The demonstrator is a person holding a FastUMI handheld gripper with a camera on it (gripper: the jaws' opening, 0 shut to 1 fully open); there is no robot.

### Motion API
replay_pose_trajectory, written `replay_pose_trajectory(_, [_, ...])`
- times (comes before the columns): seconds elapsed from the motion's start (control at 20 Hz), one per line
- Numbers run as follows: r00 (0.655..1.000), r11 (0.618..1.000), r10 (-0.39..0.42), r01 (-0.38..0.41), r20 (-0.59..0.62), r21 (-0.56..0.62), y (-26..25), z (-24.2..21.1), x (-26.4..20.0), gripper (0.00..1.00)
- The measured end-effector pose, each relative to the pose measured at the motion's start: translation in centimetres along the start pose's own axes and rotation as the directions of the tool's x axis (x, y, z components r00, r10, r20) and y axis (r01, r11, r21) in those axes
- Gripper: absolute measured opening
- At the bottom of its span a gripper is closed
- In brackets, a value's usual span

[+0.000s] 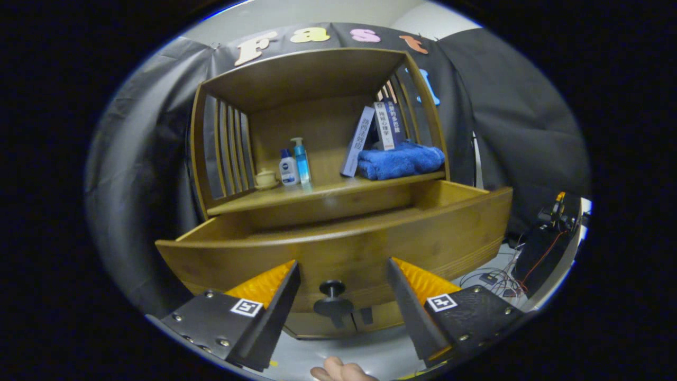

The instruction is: Pull open the drawer, take out the items inside it, and place them on the countertop above the cabinet.

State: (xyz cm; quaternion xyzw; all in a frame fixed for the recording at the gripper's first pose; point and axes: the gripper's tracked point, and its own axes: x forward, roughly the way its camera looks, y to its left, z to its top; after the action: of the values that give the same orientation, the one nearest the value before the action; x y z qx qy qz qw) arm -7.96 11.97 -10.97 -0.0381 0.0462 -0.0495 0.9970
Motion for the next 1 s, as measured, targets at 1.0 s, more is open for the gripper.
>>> replay_pose_trajectory(1.0, [0.773, 0.984, -0.11, -0.005, -0.625, -0.178, 3.2, -1.4, 11.5, 0.98])
